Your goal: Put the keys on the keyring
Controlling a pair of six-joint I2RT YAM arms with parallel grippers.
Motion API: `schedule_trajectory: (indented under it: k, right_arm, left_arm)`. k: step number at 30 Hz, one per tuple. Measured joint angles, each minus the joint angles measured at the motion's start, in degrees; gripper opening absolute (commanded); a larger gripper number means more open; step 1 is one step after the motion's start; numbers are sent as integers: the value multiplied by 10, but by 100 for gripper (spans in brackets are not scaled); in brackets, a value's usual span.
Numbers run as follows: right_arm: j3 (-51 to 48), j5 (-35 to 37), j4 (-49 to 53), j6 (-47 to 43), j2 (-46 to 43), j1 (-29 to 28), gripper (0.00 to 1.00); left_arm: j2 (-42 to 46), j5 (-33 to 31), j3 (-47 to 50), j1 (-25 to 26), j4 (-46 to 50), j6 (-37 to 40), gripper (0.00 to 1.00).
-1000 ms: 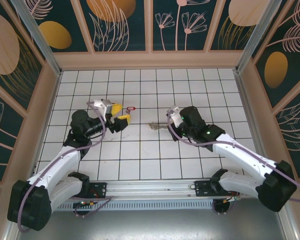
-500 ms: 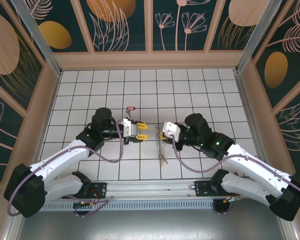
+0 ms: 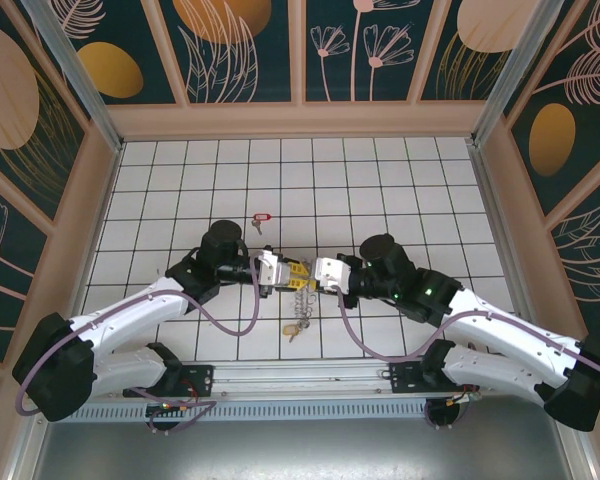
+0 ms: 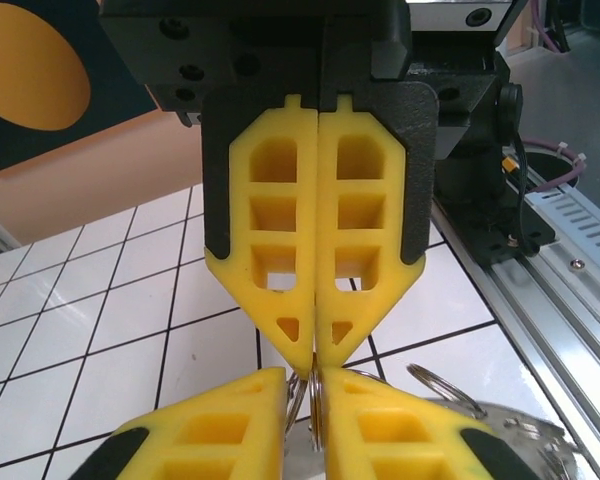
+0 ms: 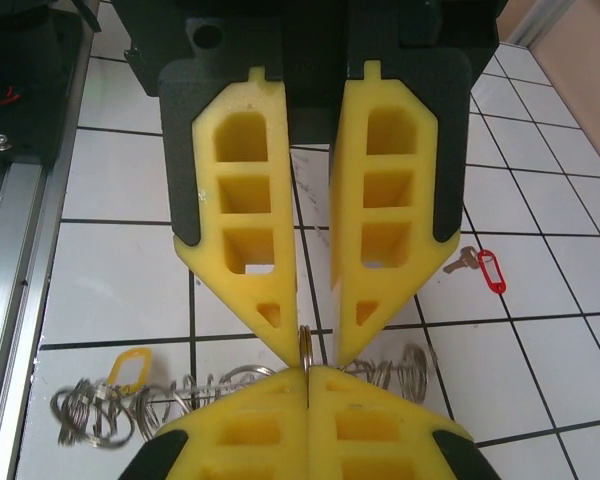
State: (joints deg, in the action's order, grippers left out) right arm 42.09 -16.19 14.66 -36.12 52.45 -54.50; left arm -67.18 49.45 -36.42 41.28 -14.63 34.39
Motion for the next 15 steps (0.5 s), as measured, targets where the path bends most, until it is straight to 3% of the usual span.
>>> schedule_trajectory:
  k: [8, 10, 12, 15]
  right_arm:
    - [-2, 2, -24, 0, 0, 0, 0]
    - [-3, 2, -25, 0, -1, 0, 0]
    - [-3, 2, -25, 0, -2, -1, 0]
    - [-8, 5, -28, 1, -4, -4, 0]
  left_arm:
    - [9, -25, 0, 0, 25, 26, 18]
    - [10, -30, 0, 0, 30, 32, 13]
    - [10, -33, 0, 0, 33, 37, 0]
    - [10, -33, 0, 0, 38, 42, 0]
